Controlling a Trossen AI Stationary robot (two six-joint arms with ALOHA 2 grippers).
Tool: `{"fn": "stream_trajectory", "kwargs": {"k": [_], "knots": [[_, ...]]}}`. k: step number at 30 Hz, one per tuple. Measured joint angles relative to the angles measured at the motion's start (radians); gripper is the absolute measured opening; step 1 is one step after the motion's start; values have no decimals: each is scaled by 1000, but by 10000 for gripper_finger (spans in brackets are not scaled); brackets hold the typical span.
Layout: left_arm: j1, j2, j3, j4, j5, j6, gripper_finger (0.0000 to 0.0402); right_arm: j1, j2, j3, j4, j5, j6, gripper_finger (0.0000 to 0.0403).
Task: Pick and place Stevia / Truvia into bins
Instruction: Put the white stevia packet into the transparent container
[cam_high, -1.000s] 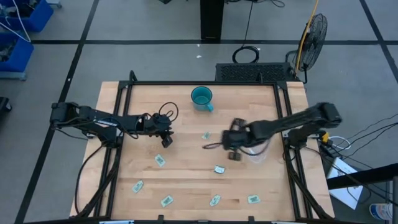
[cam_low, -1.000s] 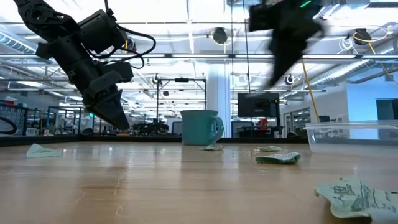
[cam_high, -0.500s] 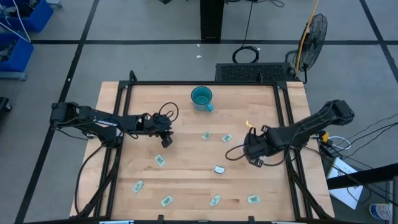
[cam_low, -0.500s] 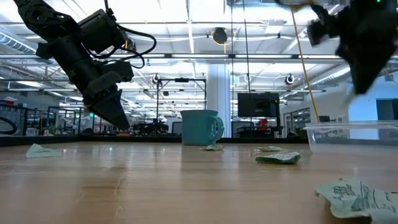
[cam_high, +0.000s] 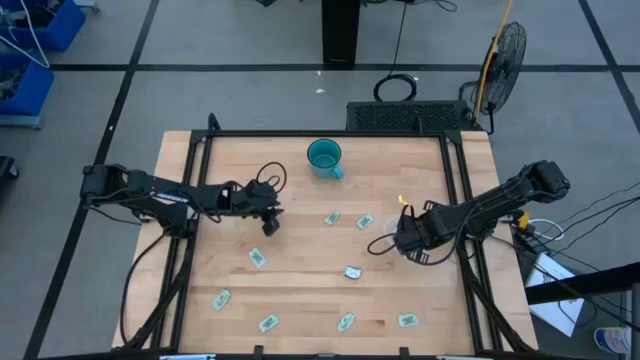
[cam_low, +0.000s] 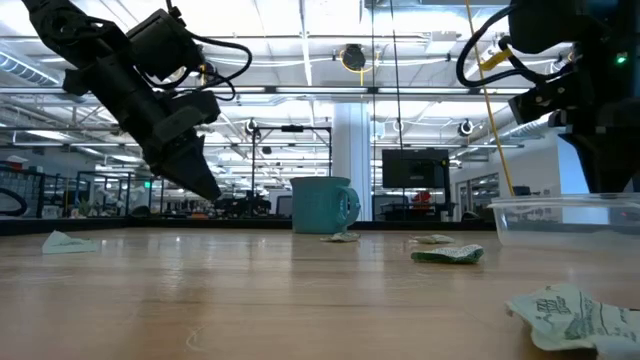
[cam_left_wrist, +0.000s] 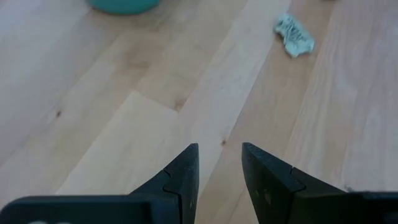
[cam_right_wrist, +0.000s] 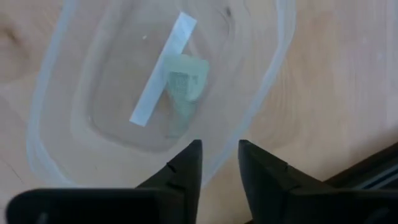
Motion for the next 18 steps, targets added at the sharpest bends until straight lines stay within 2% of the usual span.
{"fn": "stream_trajectory", "kwargs": {"k": [6,13,16,18], "knots": [[0,0,0,13,0,18,127,-11,0,12,89,89,-49,138],[0,0,0,14,0,18,127,-37,-1,95,152,195,-160,144],[0,0,0,14,0,18,127,-59,-2,93,331,263,-224,144],[0,0,0,14,0,17,127,-77,2,69,508,258,-323,144]]}}
